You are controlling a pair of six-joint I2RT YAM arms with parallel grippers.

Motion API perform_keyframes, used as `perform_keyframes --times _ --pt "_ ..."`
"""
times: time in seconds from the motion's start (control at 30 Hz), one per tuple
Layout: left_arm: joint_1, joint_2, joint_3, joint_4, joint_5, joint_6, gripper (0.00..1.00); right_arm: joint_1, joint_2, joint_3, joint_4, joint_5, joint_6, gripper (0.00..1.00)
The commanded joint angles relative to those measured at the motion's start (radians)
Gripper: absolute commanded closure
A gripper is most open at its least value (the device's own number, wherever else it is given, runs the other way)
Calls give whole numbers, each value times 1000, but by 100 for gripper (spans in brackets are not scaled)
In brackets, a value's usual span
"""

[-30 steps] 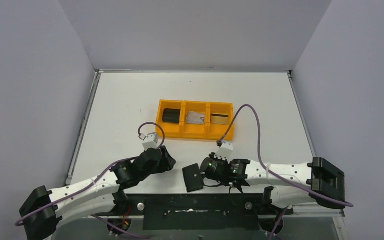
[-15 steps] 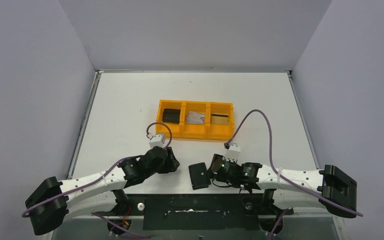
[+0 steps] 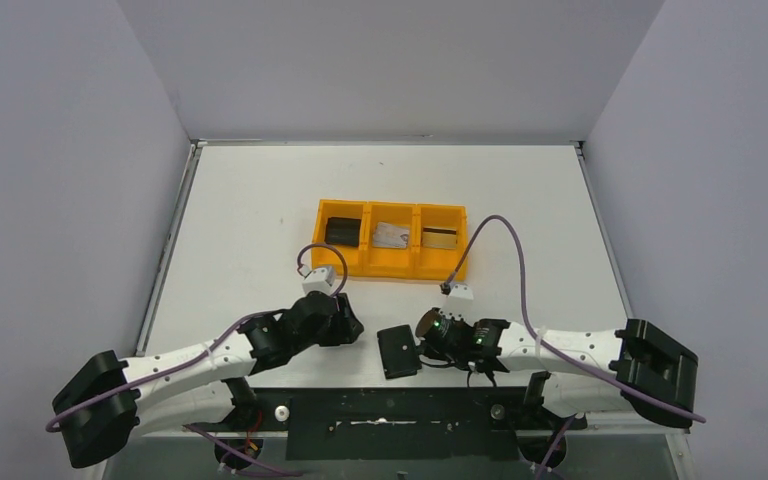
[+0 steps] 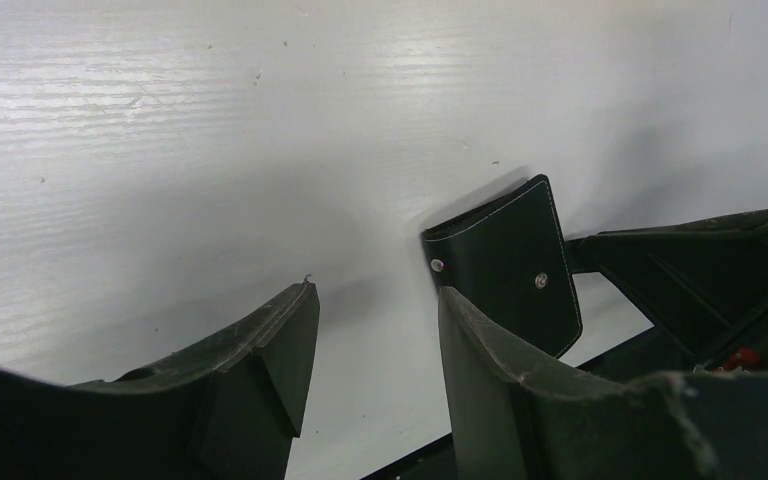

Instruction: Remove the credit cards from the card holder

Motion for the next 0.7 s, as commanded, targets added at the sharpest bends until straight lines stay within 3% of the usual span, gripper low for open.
perform_keyframes --times 0.0,0.33,0.67 --pt "0 -35 29 16 -25 13 53 -3 -55 39 0 28 -3 99" --pt "3 -259 79 -244 -296 -4 50 -2 -231 66 145 -25 -119 100" --pt "3 -473 65 -381 -385 -83 44 9 53 253 343 -201 -225 99"
